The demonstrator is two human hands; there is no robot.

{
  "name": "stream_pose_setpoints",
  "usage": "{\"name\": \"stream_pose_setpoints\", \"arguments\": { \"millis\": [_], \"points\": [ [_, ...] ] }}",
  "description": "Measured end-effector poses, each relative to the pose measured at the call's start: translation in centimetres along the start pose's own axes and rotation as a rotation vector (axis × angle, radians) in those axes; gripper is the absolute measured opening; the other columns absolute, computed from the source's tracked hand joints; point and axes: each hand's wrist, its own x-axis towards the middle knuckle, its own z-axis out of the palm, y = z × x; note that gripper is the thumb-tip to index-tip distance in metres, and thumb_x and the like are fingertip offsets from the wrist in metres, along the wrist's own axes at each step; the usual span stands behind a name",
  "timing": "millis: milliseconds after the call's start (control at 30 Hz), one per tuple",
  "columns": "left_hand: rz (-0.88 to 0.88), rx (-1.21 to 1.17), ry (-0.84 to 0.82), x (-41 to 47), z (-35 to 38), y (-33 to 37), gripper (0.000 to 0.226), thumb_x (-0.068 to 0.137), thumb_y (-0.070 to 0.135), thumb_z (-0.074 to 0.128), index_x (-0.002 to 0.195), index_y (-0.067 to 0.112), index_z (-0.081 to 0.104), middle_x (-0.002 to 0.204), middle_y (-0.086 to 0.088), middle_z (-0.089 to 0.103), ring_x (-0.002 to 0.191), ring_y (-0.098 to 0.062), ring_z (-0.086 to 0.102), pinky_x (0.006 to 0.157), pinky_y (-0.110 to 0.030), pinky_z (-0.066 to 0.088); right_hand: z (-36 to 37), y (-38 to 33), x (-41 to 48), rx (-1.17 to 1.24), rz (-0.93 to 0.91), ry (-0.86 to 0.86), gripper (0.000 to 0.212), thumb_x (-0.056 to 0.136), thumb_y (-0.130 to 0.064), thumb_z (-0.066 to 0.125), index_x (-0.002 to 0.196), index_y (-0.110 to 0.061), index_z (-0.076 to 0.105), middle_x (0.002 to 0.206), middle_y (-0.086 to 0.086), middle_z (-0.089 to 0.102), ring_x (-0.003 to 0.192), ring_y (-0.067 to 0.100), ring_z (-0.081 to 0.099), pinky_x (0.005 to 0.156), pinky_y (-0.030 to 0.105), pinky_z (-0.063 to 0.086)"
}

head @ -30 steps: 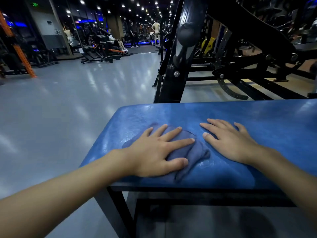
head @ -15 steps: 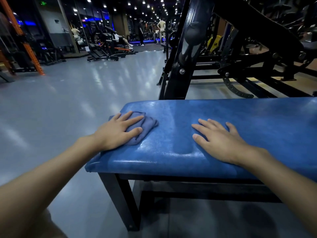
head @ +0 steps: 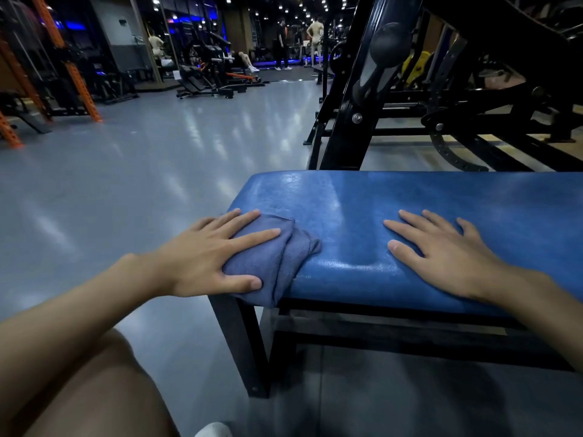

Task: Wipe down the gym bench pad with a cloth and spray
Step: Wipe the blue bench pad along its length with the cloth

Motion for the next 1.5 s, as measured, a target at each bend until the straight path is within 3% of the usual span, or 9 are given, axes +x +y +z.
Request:
{"name": "stream_pose_setpoints", "arguments": {
  "millis": [100,267,500,667,800,1000,1300,1433,1500],
  "points": [
    [0.036,0.0,-0.001,1.0,0.6,0.4,0.079,0.072,0.092,0.023,0.14,0.069,-0.012,0.166,0.006,-0.008,0.153,-0.022,-0.005,0.123,-0.038,0.002,0.4,-0.1,0.2,0.013,0.007,-0.001,0.067,0.087,-0.067,0.005,0.151,-0.047,0.014,0.164,-0.015,0.006,0.151,0.017,0.001,0.119,0.053,0.003],
    [0.156,0.09,0.113,3.7,1.1,5.3,0.08,0.078,0.086,0.03,0.147,0.061,-0.002,0.166,-0.008,0.008,0.149,-0.038,0.014,0.12,-0.051,0.013,0.6,0.1,0.3,0.025,0.003,0.029,0.066,0.089,-0.066,0.007,0.15,-0.046,0.017,0.163,-0.014,0.009,0.151,0.016,0.003,0.119,0.053,0.004],
    [0.201,0.071,0.178,2.9,1.4,4.8,0.079,0.08,0.086,0.034,0.148,0.06,0.004,0.165,-0.008,0.014,0.149,-0.037,0.021,0.12,-0.05,0.02,-0.3,1.6,-0.5,-0.015,-0.018,0.063,0.065,0.089,-0.067,0.013,0.147,-0.044,0.03,0.16,-0.016,0.021,0.15,0.014,0.007,0.118,0.055,-0.004],
    [0.165,0.086,0.171,2.9,1.7,4.9,0.079,0.08,0.085,0.036,0.149,0.059,0.007,0.164,-0.007,0.017,0.147,-0.039,0.024,0.119,-0.052,0.022,0.0,2.6,-1.7,0.06,0.012,0.026,0.07,0.085,-0.069,0.009,0.15,-0.046,0.022,0.162,-0.016,0.013,0.15,0.013,0.005,0.118,0.055,0.0],
    [0.154,0.088,0.178,4.3,1.6,7.2,0.08,0.078,0.085,0.034,0.147,0.06,0.002,0.164,-0.009,0.019,0.146,-0.041,0.026,0.118,-0.053,0.023,0.1,3.1,-2.3,0.05,0.012,0.062,0.067,0.088,-0.066,0.008,0.149,-0.044,0.024,0.162,-0.017,0.015,0.15,0.011,0.006,0.119,0.054,0.0],
    [0.184,0.086,0.196,7.8,1.0,12.7,0.081,0.077,0.083,0.034,0.15,0.055,0.012,0.163,-0.012,0.02,0.144,-0.044,0.026,0.117,-0.051,0.02,-0.1,4.8,-3.7,0.064,0.099,0.105,0.052,0.099,-0.053,0.014,0.146,-0.043,0.033,0.159,-0.018,0.024,0.148,0.011,0.012,0.118,0.055,0.002],
    [0.219,0.018,0.097,10.2,-0.1,16.6,0.081,0.081,0.084,0.036,0.149,0.056,0.001,0.166,-0.001,0.003,0.151,-0.031,0.005,0.12,-0.052,0.01,0.4,5.4,-6.7,0.139,0.177,0.428,0.04,0.099,-0.038,0.035,0.133,-0.026,0.053,0.138,-0.009,0.052,0.14,0.013,0.033,0.116,0.048,0.013],
    [0.236,-0.039,0.114,8.8,-1.2,12.3,0.084,0.076,0.086,0.022,0.152,0.051,0.009,0.164,0.007,0.015,0.152,-0.019,0.01,0.121,-0.046,0.015,0.2,0.5,-6.2,0.168,0.066,0.657,0.039,0.085,-0.03,0.044,0.115,-0.016,0.064,0.119,0.001,0.064,0.124,0.023,0.052,0.11,0.05,0.031],
    [0.216,-0.108,0.119,8.3,-1.3,9.8,0.083,0.078,0.08,0.02,0.153,0.045,0.018,0.162,0.008,0.022,0.151,-0.017,0.017,0.12,-0.043,0.02,0.7,-2.7,-5.3,0.179,0.037,0.672,0.044,0.086,-0.037,0.041,0.115,-0.015,0.066,0.12,0.002,0.065,0.124,0.024,0.053,0.109,0.05,0.033]
  ]
}}
